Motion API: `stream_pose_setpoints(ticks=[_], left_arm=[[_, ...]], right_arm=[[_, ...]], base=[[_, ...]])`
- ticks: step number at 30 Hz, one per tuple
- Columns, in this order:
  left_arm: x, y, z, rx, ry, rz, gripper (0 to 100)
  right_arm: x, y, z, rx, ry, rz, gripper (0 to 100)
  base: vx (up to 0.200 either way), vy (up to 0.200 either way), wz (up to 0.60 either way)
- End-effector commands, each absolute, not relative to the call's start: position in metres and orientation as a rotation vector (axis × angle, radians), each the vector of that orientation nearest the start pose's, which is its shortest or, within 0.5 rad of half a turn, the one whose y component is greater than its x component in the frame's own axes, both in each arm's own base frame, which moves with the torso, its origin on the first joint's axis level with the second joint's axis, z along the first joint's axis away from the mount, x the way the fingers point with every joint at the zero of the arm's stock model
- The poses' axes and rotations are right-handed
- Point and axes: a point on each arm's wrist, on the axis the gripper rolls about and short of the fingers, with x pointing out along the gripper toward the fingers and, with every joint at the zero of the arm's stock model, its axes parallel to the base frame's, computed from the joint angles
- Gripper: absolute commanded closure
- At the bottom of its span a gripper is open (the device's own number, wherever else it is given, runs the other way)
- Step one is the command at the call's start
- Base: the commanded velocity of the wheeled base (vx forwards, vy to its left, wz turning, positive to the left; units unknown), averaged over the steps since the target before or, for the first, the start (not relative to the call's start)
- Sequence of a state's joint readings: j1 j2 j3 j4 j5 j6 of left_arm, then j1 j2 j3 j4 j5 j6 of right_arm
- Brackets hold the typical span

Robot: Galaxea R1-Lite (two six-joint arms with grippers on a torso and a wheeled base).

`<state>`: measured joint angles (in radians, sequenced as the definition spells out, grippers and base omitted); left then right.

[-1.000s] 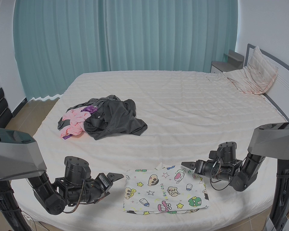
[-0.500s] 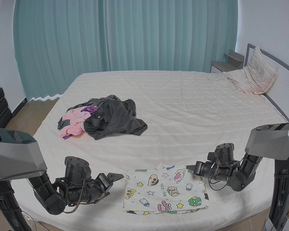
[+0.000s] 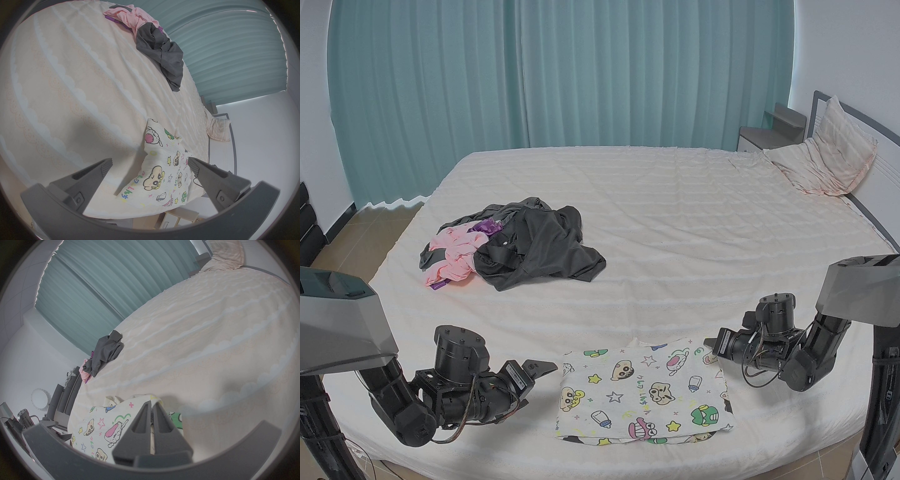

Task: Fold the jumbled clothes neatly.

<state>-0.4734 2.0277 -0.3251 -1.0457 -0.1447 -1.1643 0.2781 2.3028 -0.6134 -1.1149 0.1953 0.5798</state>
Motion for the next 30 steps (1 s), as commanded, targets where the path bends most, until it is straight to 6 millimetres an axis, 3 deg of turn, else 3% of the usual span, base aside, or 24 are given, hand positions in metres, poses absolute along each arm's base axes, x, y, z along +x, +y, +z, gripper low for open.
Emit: stream_pose_setpoints(ticks=[1, 13, 14, 21, 23, 26, 27, 30], left_arm=[[0.235, -0.124, 0.023, -0.976, 0.917, -0.140, 0], [0.235, -0.124, 0.024, -0.975, 0.914, -0.143, 0], [0.235, -0.124, 0.024, -0.975, 0.912, -0.140, 0], [0.235, -0.124, 0.037, -0.981, 0.841, -0.175, 0], [0.233, -0.121, 0.047, -0.983, 0.783, -0.177, 0], [0.231, -0.119, 0.054, -0.974, 0.740, -0.172, 0], [0.228, -0.116, 0.064, -0.955, 0.676, -0.162, 0], [0.228, -0.116, 0.064, -0.955, 0.676, -0.162, 0]], right_arm=[[0.328, 0.093, -0.014, 0.534, 0.690, 0.264, 100], [0.327, 0.089, -0.012, 0.537, 0.690, 0.254, 100], [0.327, 0.088, -0.011, 0.539, 0.687, 0.253, 0], [0.314, 0.074, 0.017, 0.549, 0.630, 0.234, 0], [0.302, 0.064, 0.038, 0.558, 0.582, 0.228, 0], [0.294, 0.060, 0.049, 0.560, 0.557, 0.227, 0], [0.280, 0.055, 0.063, 0.563, 0.525, 0.224, 0], [0.280, 0.055, 0.063, 0.563, 0.525, 0.224, 0]], base=[[0.000, 0.000, 0.00], [0.000, 0.000, 0.00], [0.000, 0.000, 0.00], [0.000, 0.000, 0.00], [0.000, 0.000, 0.00], [0.000, 0.000, 0.00], [0.000, 0.000, 0.00], [0.000, 0.000, 0.00]])
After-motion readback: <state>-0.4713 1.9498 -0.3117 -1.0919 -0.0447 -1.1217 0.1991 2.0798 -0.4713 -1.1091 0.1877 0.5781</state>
